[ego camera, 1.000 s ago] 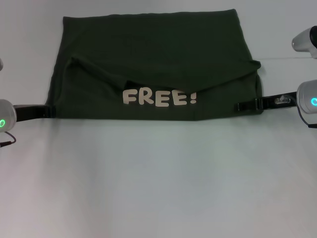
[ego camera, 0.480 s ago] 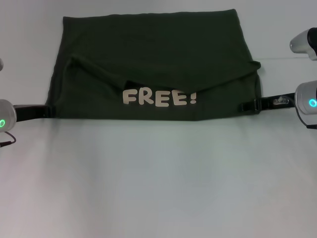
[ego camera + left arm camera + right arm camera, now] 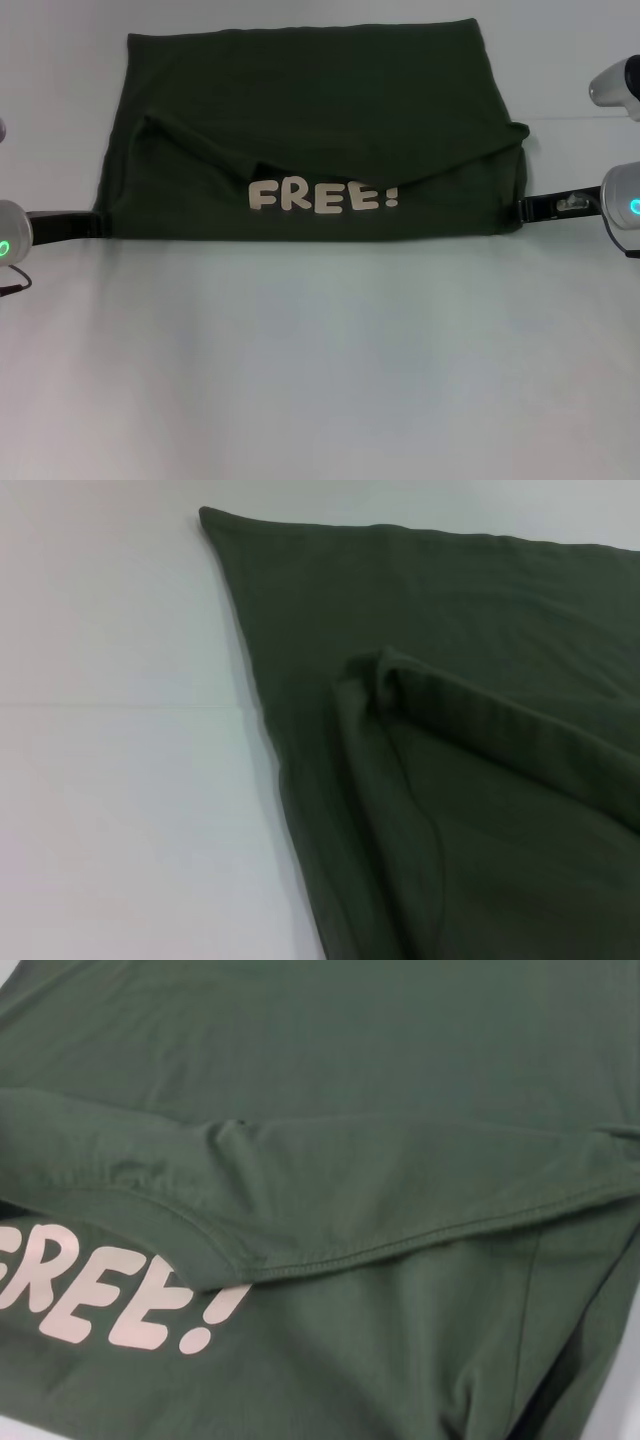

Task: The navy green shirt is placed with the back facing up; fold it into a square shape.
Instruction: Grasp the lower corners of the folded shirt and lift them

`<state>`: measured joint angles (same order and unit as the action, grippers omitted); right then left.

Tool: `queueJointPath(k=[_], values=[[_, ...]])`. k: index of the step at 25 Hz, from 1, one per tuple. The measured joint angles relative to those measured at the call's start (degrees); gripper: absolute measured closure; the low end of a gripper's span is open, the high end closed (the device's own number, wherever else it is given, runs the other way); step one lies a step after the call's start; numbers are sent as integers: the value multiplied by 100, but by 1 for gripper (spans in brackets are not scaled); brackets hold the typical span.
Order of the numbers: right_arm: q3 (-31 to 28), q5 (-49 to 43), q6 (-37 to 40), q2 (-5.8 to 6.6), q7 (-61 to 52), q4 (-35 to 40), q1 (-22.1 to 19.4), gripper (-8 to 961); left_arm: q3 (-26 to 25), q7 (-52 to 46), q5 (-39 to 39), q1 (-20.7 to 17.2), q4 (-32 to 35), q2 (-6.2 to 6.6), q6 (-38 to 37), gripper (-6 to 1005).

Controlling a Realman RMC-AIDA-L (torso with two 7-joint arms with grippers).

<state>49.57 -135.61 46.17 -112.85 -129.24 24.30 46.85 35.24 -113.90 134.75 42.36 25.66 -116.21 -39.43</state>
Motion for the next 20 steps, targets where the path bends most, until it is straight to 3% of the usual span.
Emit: queueJointPath(k=[9,20], values=[[-41,9,51,34,-1,14,-24,879,-1,-6,7,-11,14,2,-100,993],[-53,41,315,60,-38,215,-94,889,-25,-30,20,2,99,27,-332,991]])
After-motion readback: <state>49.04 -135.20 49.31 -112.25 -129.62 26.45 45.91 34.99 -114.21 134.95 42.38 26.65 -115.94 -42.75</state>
